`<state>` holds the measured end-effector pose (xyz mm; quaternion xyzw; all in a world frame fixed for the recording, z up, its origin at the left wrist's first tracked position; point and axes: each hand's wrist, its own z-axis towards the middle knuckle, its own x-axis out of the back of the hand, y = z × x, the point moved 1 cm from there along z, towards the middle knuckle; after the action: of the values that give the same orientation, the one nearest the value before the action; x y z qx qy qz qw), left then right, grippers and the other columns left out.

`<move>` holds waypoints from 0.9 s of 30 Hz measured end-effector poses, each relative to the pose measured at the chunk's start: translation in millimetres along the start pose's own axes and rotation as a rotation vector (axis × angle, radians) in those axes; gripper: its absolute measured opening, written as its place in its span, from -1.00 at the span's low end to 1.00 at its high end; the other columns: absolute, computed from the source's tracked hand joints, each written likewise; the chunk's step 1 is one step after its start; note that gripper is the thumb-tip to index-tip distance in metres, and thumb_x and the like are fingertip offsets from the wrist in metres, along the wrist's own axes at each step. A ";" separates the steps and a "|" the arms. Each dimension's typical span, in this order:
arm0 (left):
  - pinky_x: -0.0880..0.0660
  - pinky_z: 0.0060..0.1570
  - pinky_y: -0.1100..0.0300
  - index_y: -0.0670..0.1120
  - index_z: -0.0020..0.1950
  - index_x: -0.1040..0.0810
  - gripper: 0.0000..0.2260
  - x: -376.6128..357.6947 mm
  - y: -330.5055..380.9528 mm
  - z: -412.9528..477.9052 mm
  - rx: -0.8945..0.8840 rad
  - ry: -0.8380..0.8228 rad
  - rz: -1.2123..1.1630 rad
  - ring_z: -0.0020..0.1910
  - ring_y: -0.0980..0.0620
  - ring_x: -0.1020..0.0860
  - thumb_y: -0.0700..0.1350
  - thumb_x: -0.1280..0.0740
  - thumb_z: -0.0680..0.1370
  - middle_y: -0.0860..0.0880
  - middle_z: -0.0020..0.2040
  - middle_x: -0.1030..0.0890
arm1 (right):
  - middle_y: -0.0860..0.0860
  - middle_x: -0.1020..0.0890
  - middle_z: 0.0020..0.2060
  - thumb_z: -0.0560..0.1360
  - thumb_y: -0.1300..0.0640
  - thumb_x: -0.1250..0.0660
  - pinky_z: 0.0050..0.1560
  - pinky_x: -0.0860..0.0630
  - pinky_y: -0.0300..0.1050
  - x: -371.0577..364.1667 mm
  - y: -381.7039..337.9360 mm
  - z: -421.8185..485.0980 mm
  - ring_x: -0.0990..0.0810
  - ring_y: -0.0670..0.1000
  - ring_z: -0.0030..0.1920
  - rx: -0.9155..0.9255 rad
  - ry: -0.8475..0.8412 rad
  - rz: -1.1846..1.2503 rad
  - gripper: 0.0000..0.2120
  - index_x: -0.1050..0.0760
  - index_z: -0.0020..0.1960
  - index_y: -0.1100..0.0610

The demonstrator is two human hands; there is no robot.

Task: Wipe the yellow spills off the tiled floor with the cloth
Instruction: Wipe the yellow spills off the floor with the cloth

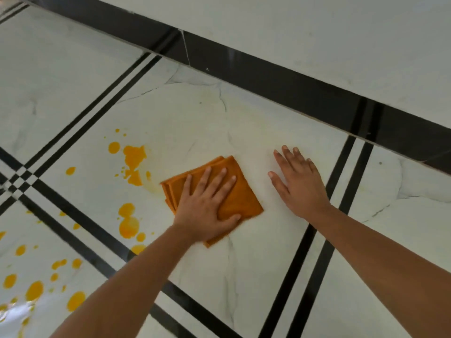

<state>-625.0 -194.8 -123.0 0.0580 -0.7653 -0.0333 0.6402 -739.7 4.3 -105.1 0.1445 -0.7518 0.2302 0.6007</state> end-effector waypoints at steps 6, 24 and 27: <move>0.28 0.38 -0.24 0.16 0.50 0.23 -0.30 -2.3 76.2 47.4 0.266 0.034 -0.075 0.49 -0.10 0.26 0.42 0.14 0.44 0.05 0.54 0.17 | 0.03 -0.04 0.52 0.49 -0.25 0.27 0.46 0.13 -0.01 9.1 67.6 -23.7 0.07 0.04 0.52 -0.099 0.008 0.012 -0.32 0.03 0.52 0.04; 0.19 0.41 -0.23 0.13 0.50 0.24 -0.27 3.7 155.6 143.8 0.163 0.033 0.000 0.51 -0.13 0.18 0.43 0.22 0.42 0.01 0.55 0.16 | -0.03 0.12 0.53 0.49 -0.23 0.26 0.45 0.22 -0.08 12.1 157.0 -99.3 0.20 0.00 0.51 -0.297 -0.113 0.043 -0.35 0.18 0.52 -0.01; 0.25 0.38 -0.22 0.14 0.49 0.26 -0.29 -7.6 188.2 112.8 0.048 0.040 0.018 0.50 -0.13 0.21 0.44 0.24 0.43 0.01 0.55 0.16 | -0.04 0.10 0.53 0.52 -0.22 0.22 0.44 0.22 -0.08 13.5 156.4 -97.1 0.18 -0.01 0.51 -0.295 -0.101 0.076 -0.38 0.15 0.52 -0.02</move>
<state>-743.4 -9.9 -126.9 0.0673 -0.7535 -0.0079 0.6540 -738.9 188.9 -102.3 0.0375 -0.8116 0.1325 0.5678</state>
